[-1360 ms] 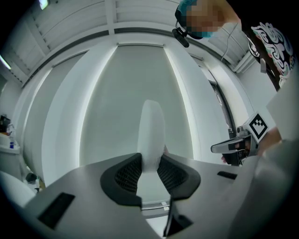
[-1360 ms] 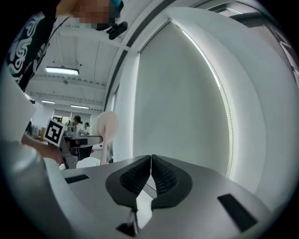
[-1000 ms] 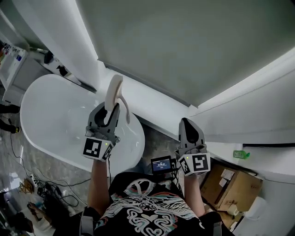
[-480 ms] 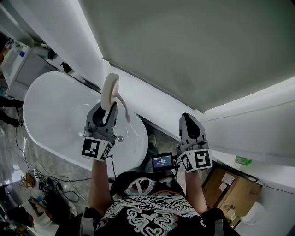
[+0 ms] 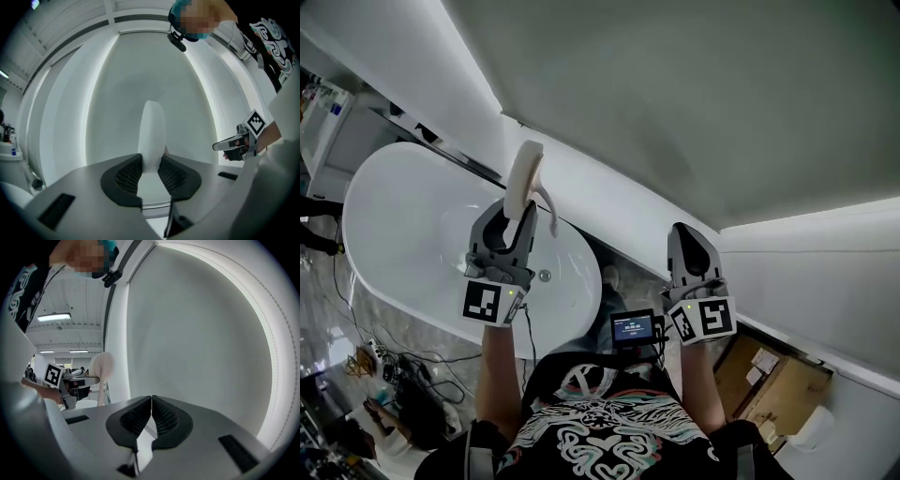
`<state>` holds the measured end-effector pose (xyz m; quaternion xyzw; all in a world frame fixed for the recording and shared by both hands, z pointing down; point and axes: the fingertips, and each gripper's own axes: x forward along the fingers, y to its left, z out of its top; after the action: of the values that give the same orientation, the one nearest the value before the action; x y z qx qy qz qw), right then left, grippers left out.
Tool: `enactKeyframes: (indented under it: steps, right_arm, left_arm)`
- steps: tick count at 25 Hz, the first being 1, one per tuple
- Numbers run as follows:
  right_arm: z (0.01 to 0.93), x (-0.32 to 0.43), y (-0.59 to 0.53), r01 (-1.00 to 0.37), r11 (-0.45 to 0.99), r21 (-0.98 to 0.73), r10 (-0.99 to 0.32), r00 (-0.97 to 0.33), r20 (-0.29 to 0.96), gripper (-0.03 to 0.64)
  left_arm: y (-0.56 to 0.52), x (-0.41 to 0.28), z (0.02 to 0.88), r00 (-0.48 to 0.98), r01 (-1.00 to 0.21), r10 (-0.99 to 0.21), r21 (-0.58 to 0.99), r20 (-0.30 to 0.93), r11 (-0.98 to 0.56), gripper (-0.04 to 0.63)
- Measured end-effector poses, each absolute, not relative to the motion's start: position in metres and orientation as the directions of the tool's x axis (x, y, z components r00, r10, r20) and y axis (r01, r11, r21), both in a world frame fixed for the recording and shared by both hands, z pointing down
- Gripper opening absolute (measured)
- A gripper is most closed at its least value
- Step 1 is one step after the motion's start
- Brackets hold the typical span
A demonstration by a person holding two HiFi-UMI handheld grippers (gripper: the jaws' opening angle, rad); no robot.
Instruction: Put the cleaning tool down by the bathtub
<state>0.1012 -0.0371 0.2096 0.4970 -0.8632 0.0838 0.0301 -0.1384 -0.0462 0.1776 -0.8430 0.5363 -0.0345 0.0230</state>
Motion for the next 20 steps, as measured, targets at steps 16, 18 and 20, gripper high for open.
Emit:
enactKeyframes:
  steps: [16, 18, 20]
  right_arm:
    - [0.303, 0.107, -0.092, -0.848, 0.513, -0.133, -0.813, -0.529, 0.241, 0.029]
    - [0.314, 0.105, -0.092, -0.836, 0.528, -0.148, -0.798, -0.548, 0.249, 0.029]
    - [0.322, 0.099, -0.090, -0.811, 0.559, -0.173, -0.772, -0.585, 0.248, 0.029]
  left_arm:
    - [-0.098, -0.093, 0.274, 0.543, -0.824, -0.827, -0.095, 0.145, -0.558, 0.107]
    - [-0.100, -0.090, 0.287, 0.547, -0.814, -0.818, -0.117, 0.178, -0.569, 0.107]
    - [-0.102, -0.089, 0.298, 0.548, -0.805, -0.811, -0.134, 0.207, -0.578, 0.107]
